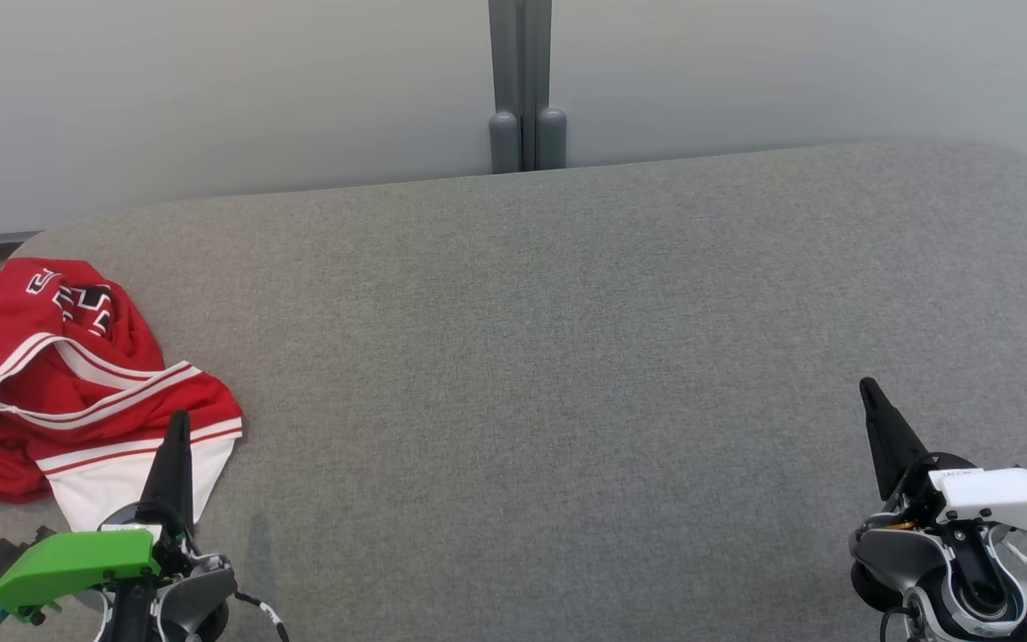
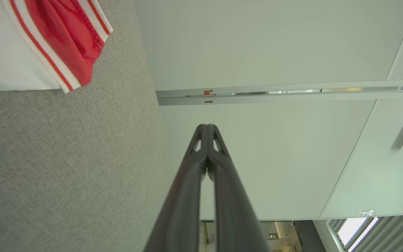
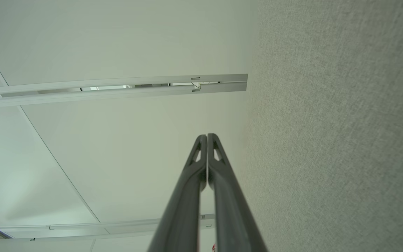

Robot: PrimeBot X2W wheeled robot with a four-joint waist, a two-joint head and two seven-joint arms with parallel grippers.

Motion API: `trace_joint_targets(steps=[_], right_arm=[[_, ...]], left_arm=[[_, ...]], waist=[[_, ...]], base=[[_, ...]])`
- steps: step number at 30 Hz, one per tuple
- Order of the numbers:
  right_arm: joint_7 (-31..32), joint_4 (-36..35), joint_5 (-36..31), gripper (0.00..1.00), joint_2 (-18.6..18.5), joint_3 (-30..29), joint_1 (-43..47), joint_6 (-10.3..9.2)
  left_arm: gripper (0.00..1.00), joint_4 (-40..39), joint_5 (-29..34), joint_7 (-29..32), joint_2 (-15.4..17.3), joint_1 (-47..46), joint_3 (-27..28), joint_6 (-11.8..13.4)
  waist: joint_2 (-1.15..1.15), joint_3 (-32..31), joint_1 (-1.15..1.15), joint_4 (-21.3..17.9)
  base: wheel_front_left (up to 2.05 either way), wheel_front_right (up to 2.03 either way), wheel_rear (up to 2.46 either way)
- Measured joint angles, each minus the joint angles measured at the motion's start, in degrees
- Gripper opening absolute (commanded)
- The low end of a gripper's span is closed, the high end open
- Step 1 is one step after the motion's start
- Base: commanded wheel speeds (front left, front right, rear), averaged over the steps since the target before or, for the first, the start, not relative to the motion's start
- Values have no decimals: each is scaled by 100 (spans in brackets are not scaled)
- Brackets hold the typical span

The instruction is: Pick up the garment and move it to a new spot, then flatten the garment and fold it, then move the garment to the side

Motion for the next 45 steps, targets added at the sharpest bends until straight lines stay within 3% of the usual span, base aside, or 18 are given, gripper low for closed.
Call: trace_joint_targets(steps=[14, 15, 25, 30, 45], right_arm=[[0, 0, 0, 0, 0, 0, 0, 0], [0, 0, 0, 100, 0, 0, 0, 0], [-112, 285, -36, 100, 65, 118, 268, -3], [-252, 299, -369, 100, 65, 176, 257, -3], [-632, 131, -2431, 100, 58, 311, 230, -3]], left_arm=[[0, 0, 0, 0, 0, 0, 0, 0], [100, 0, 0, 0, 0, 0, 0, 0], [100, 278, 20, -118, -59, 268, -103, 14], [100, 230, 259, -260, -59, 269, -152, 58], [100, -26, 2075, -636, -46, 350, -438, 312]], waist=[[0, 0, 0, 0], [0, 0, 0, 0], [0, 0, 0, -3], [0, -3, 0, -4], [0, 0, 0, 15]], base=[[0, 0, 0], [0, 0, 0], [0, 0, 0], [0, 0, 0], [0, 0, 0]])
